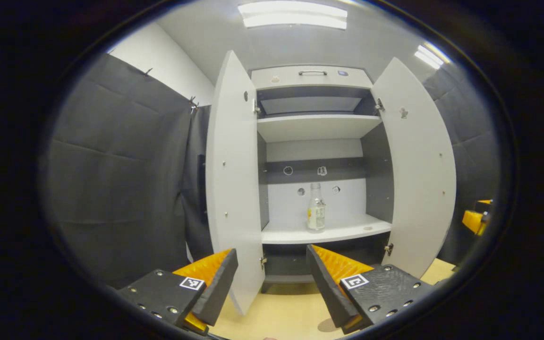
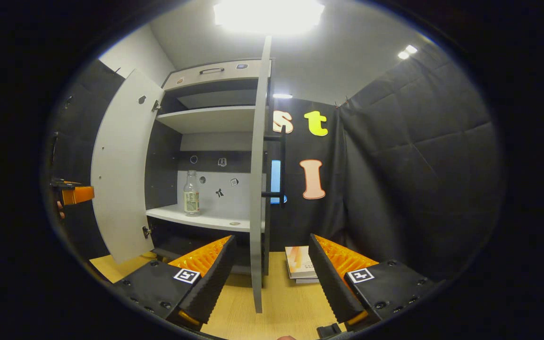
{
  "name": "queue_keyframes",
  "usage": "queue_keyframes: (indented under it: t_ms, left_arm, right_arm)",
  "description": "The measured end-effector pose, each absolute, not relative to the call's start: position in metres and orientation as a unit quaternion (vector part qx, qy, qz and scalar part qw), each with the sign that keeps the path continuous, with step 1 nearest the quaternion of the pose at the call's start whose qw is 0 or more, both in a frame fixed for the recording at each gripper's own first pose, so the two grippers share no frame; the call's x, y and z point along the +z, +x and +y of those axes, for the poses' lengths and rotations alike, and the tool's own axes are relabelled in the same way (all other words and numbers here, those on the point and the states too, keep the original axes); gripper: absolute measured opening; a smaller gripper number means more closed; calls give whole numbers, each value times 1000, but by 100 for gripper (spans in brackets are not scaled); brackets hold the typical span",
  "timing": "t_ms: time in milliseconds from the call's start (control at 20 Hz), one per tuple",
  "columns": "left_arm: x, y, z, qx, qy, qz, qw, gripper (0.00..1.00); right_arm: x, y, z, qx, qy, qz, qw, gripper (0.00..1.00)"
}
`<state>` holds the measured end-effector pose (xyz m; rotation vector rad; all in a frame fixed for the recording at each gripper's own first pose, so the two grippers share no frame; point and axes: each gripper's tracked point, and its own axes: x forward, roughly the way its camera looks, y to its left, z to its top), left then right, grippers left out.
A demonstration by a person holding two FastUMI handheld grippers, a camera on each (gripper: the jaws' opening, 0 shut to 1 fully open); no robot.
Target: Grasp the bottle in the cabinet with the left hand and place it on the coaster, then close the right door with the right hand and the left door with the left hand.
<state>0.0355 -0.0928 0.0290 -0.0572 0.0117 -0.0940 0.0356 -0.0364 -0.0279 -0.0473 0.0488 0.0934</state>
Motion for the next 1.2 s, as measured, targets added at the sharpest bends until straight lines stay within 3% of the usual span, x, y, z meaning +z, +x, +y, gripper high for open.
queue_keyframes:
  t_ms: [500,1200]
  left_arm:
    - [69,116,-156,-101,-25,-14,994,89]
    - [69,257,-220,-169,-47,-12,984,87]
  right_arm:
    - [-40,41,-69,32,-37,36,998,97]
    - [-39,54,-99,-73,-32,37,996,97]
